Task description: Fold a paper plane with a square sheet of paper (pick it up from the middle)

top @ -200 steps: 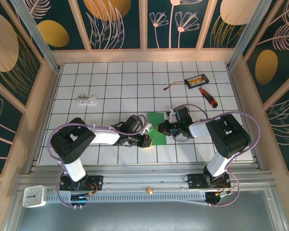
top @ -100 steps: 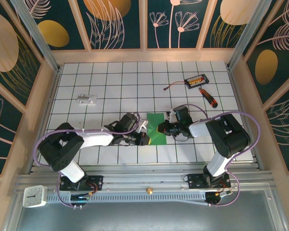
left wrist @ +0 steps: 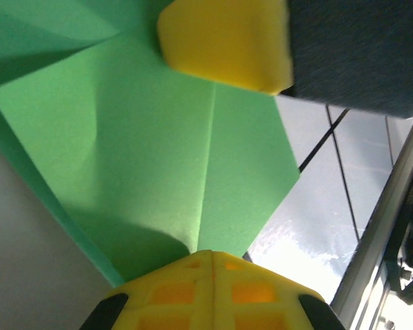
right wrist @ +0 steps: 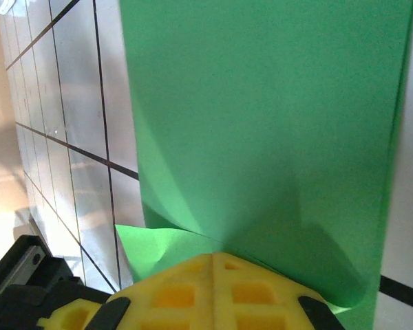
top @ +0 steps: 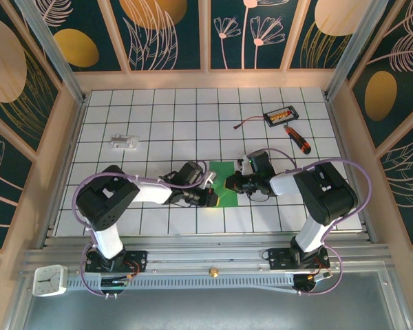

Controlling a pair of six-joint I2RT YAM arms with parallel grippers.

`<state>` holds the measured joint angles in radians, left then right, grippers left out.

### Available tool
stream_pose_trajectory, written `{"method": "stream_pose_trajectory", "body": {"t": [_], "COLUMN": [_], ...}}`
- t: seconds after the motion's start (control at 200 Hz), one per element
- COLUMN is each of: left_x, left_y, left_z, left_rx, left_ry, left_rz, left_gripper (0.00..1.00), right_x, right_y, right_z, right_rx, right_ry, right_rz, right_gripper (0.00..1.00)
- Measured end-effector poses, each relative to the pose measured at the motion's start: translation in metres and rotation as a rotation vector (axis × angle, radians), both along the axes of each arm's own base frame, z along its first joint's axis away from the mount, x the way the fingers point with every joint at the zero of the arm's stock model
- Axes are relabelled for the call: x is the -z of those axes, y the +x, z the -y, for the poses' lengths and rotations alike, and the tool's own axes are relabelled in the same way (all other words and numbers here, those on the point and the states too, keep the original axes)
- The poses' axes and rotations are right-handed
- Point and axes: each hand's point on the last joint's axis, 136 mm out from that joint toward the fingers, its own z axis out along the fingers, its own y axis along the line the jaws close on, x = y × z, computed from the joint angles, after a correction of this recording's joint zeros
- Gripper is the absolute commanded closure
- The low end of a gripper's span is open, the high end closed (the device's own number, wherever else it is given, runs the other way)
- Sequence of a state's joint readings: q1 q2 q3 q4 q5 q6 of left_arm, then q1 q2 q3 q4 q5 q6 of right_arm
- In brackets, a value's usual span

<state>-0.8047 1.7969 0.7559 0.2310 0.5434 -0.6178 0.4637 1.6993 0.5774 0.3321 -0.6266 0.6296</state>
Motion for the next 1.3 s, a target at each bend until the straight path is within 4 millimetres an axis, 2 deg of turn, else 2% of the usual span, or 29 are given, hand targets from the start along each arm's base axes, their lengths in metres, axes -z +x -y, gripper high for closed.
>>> {"method": "stream_pose_trajectory", "body": {"t": [0.24, 0.35, 0.525, 0.616, 0.876, 1.036, 1.296], "left_x": [0.003, 0.003, 0.004, 0.004, 0.004, 0.004, 0.005], "left_y": [-0.001, -0.001, -0.001, -0.001, -0.002, -0.002, -0.001], "left_z": [-0.002, -0.002, -0.003, -0.003, -0.003, -0.003, -0.003], "left_rx": [0.020, 0.029, 0.042, 0.046, 0.059, 0.062, 0.072], "left_ry": [0.011, 0.015, 0.019, 0.020, 0.025, 0.029, 0.047], "left_rz": [0.020, 0.031, 0.042, 0.047, 0.055, 0.054, 0.065], "left_gripper": [1.00, 1.00, 1.00, 1.00, 1.00, 1.00, 1.00], "right_x": [-0.001, -0.004, -0.034, -0.041, -0.021, -0.014, -0.001], "right_y": [0.001, 0.000, 0.000, -0.006, -0.039, -0.044, -0.044], "right_z": [0.000, 0.001, -0.003, -0.009, -0.018, -0.026, -0.027], "right_rx": [-0.002, 0.003, -0.001, -0.013, -0.042, -0.056, -0.051], "right_ry": [-0.011, -0.020, 0.023, 0.043, 0.035, 0.038, 0.021], "right_rz": [-0.017, -0.025, 0.028, 0.039, -0.048, -0.068, -0.102], "right_gripper": [1.00, 0.96, 0.96, 0.98, 1.00, 1.00, 1.00]}}
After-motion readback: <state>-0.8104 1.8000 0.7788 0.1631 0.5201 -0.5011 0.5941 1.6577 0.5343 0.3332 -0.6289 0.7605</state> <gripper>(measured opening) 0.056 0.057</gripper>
